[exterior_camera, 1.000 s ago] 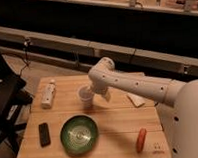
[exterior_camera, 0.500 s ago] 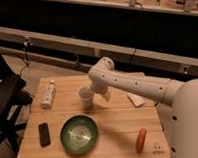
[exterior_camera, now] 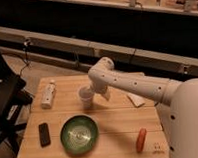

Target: Pick up the ceramic cup

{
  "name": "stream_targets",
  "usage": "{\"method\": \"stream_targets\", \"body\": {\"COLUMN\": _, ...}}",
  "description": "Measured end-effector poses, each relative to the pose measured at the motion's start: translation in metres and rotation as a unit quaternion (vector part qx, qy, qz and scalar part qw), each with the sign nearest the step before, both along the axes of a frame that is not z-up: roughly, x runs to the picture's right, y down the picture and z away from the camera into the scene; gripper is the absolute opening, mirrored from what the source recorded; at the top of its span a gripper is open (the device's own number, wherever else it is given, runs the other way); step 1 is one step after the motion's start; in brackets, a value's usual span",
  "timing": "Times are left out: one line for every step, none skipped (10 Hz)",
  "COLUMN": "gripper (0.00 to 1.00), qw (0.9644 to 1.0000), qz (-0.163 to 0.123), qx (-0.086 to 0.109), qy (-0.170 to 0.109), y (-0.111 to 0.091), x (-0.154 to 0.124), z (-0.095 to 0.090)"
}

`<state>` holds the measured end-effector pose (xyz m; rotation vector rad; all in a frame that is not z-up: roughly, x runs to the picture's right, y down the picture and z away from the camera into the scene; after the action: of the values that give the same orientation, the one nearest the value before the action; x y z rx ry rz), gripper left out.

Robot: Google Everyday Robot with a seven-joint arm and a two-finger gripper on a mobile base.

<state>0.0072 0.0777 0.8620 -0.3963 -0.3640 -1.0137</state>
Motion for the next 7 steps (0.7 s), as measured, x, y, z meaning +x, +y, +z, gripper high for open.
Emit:
{"method": "stream_targets", "body": {"gripper": 0.8, "qw": 1.0, "qz": 0.0, "qx": 0.001, "qy": 0.0, "y": -0.0006, "x": 0.0, "z": 0.0007}}
{"method": "stream_targets", "body": {"gripper": 0.8, "qw": 1.0, "qz": -0.001, "qx": 0.001, "qy": 0.0, "y": -0.0009, "x": -0.0001, "z": 0.002}}
{"method": "stream_targets", "body": {"gripper": 0.8, "qw": 1.0, "qz": -0.001, "qx": 0.001, "qy": 0.0, "y": -0.0011, "x": -0.0001, "z": 0.0027}}
{"method": "stream_targets", "body": {"gripper": 0.8, "qw": 1.0, "qz": -0.001, "qx": 0.001, "qy": 0.0, "y": -0.0014, "x": -0.0001, "z": 0.0036}}
{"method": "stream_targets", "body": {"gripper": 0.79, "qw": 1.0, "qz": -0.001, "qx": 0.001, "qy": 0.0, "y": -0.0019, "x": 0.0, "z": 0.0041}}
{"method": "stream_targets", "body": {"gripper": 0.7, "qw": 1.0, "qz": -0.002, "qx": 0.001, "qy": 0.0, "y": -0.0019, "x": 0.0003, "z": 0.005}}
{"method": "stream_targets", "body": {"gripper": 0.63, "qw": 1.0, "qz": -0.002, "qx": 0.002, "qy": 0.0, "y": -0.0025, "x": -0.0001, "z": 0.0058}}
